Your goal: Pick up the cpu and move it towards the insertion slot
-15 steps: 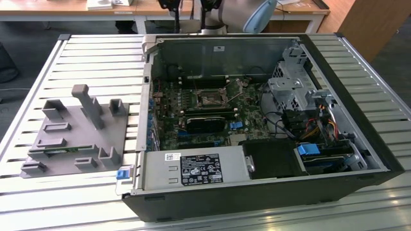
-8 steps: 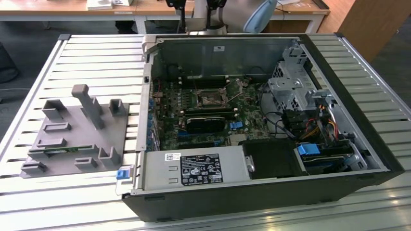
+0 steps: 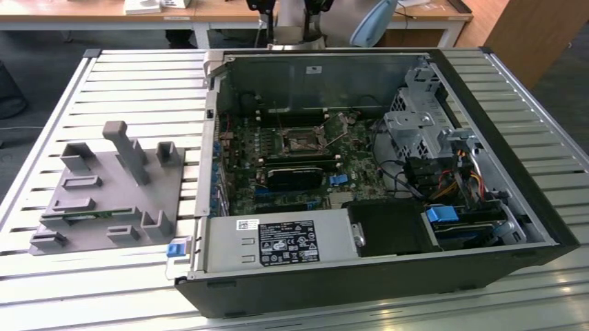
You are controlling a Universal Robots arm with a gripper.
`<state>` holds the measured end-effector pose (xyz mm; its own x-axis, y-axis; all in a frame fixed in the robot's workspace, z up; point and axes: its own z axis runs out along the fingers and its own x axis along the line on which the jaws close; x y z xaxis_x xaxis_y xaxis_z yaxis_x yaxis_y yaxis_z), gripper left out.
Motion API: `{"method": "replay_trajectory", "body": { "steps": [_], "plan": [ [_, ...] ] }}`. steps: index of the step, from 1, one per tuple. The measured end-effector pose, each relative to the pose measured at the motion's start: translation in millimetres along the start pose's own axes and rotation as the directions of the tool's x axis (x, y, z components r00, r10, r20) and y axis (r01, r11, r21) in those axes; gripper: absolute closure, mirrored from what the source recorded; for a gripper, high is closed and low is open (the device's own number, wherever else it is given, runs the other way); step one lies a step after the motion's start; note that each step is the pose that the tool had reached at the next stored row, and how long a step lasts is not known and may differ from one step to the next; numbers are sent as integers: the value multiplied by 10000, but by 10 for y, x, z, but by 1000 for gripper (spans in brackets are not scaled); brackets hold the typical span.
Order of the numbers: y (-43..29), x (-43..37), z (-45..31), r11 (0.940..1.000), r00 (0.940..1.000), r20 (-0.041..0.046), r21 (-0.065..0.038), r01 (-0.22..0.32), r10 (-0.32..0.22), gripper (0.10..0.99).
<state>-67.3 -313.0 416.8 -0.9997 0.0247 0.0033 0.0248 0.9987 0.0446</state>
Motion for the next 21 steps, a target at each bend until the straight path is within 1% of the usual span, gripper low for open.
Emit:
{"method": "replay_trajectory", "body": {
  "steps": [17,19,21],
  "plan": [
    [43,-282,45,9996,9996,13,-5,-293,293,545],
    [46,-309,46,9995,9995,14,-4,-323,323,545],
    [46,-309,46,9995,9995,14,-6,-325,325,545]
  ]
}}
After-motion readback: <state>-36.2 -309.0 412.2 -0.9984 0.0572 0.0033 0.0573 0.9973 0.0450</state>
